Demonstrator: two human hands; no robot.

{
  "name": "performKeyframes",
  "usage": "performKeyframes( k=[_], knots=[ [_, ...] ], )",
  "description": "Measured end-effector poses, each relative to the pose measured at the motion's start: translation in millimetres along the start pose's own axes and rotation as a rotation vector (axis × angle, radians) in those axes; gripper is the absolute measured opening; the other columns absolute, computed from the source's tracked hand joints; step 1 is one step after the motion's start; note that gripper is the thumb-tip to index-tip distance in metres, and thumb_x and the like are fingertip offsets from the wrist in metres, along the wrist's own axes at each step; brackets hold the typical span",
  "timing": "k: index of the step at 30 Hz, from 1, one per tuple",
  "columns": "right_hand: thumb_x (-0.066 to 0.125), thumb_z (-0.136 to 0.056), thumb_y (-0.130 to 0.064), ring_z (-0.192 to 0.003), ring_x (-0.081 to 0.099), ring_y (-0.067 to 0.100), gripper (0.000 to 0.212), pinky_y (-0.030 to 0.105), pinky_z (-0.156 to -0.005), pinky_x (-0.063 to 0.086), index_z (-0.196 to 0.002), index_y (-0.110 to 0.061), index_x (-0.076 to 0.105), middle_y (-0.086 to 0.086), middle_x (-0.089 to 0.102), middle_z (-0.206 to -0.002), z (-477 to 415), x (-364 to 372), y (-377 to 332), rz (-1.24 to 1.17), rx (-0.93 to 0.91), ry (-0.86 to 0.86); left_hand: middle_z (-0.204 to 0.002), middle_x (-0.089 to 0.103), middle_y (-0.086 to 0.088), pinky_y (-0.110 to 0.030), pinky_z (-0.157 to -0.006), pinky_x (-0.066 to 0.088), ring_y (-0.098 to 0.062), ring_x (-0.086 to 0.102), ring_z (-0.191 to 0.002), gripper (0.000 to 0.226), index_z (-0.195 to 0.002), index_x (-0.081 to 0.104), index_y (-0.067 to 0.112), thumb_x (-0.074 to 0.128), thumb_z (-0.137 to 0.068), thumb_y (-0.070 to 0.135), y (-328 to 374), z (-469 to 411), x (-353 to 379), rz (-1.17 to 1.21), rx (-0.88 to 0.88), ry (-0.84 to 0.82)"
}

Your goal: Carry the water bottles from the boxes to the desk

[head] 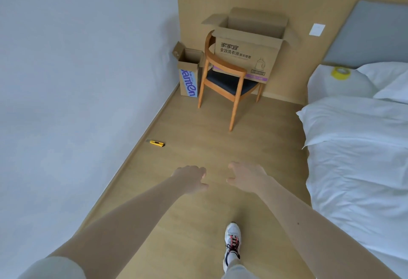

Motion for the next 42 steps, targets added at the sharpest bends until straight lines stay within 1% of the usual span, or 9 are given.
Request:
performKeyframes(
  k=[3, 9, 12, 18, 25, 28, 35, 39, 42],
  knots=[
    [0.045, -0.099, -0.042, -0.127, 0.048, 0.028, 0.052, 0.040, -0.098, 0.043, -0.143, -0.015, 0.037, 0.007, 0.048, -0.140, -33, -18, 24, -0.015, -0.012, 0.011, -0.132, 0.051, -0.003, -0.035, -0.094, 0.038, -0.023, 0.047, -0.123, 0.045, -0.135, 0.043, 0.021, 0.047, -0.095, 0.041, 10, -34, -24, -0.007, -0.013, 0.002],
    [0.046, -0.098, -0.040, -0.128, 0.047, 0.028, 0.051, 0.042, -0.100, 0.043, -0.143, -0.015, 0.038, 0.007, 0.047, -0.142, -93, -74, 91, -0.098, -0.022, 0.064, -0.131, 0.052, -0.003, -0.034, -0.091, 0.038, -0.023, 0.049, -0.120, 0.043, -0.133, 0.045, 0.020, 0.048, -0.095, 0.041, 44, -114, -97, -0.059, -0.013, 0.019],
    [0.045, -0.099, -0.039, -0.126, 0.048, 0.028, 0.050, 0.041, -0.100, 0.043, -0.141, -0.014, 0.040, 0.008, 0.049, -0.141, -121, -96, 127, -0.112, -0.009, 0.070, -0.131, 0.052, -0.003, -0.037, -0.094, 0.043, -0.023, 0.051, -0.119, 0.044, -0.134, 0.044, 0.020, 0.048, -0.096, 0.041, 67, -158, -128, -0.073, -0.017, 0.015],
    [0.044, -0.100, -0.039, -0.130, 0.044, 0.030, 0.051, 0.041, -0.102, 0.039, -0.144, -0.015, 0.038, 0.008, 0.046, -0.144, -173, -122, 173, -0.120, 0.009, 0.028, -0.134, 0.050, -0.004, -0.039, -0.101, 0.041, -0.024, 0.048, -0.124, 0.045, -0.136, 0.044, 0.019, 0.048, -0.097, 0.042, 92, -224, -159, -0.085, 0.018, -0.039],
    [0.046, -0.099, -0.039, -0.123, 0.049, 0.027, 0.045, 0.040, -0.098, 0.044, -0.137, -0.016, 0.044, 0.005, 0.050, -0.137, -252, -156, 206, -0.149, 0.039, 0.036, -0.133, 0.053, -0.003, -0.038, -0.099, 0.042, -0.024, 0.050, -0.122, 0.047, -0.133, 0.047, 0.018, 0.050, -0.095, 0.045, 70, -316, -206, -0.076, 0.060, -0.019],
    [0.047, -0.098, -0.038, -0.122, 0.050, 0.026, 0.045, 0.039, -0.097, 0.044, -0.138, -0.017, 0.043, 0.004, 0.051, -0.135, -298, -175, 218, -0.157, 0.072, 0.029, -0.133, 0.053, -0.002, -0.038, -0.097, 0.043, -0.024, 0.050, -0.121, 0.047, -0.133, 0.047, 0.019, 0.049, -0.094, 0.045, 55, -368, -232, -0.070, 0.087, -0.018],
    [0.048, -0.097, -0.041, -0.119, 0.051, 0.026, 0.047, 0.040, -0.096, 0.044, -0.137, -0.017, 0.044, 0.005, 0.052, -0.131, -413, -255, 228, -0.148, 0.121, 0.028, -0.125, 0.057, -0.003, -0.037, -0.093, 0.046, -0.022, 0.054, -0.114, 0.045, -0.130, 0.050, 0.017, 0.051, -0.095, 0.044, 11, -472, -326, -0.052, 0.170, 0.047],
    [0.048, -0.098, -0.041, -0.117, 0.052, 0.026, 0.046, 0.039, -0.094, 0.045, -0.137, -0.017, 0.043, 0.005, 0.053, -0.128, -464, -301, 234, -0.163, 0.151, 0.046, -0.130, 0.056, -0.002, -0.034, -0.090, 0.043, -0.022, 0.053, -0.118, 0.046, -0.133, 0.049, 0.016, 0.049, -0.096, 0.044, -14, -524, -377, -0.084, 0.206, 0.056],
    [0.047, -0.098, -0.041, -0.117, 0.052, 0.026, 0.046, 0.038, -0.093, 0.044, -0.137, -0.016, 0.043, 0.005, 0.053, -0.128, -491, -324, 243, -0.160, 0.175, 0.045, -0.129, 0.057, -0.004, -0.034, -0.090, 0.043, -0.023, 0.053, -0.119, 0.046, -0.132, 0.048, 0.014, 0.048, -0.097, 0.043, -21, -555, -403, -0.119, 0.247, 0.044]
  ],
)
Point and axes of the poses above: each hand's wrist, its own z-axis away from the middle knuckle, its own x-axis out of the palm, y = z × x, the point moved 3 cm from there along -z, towards the middle knuckle
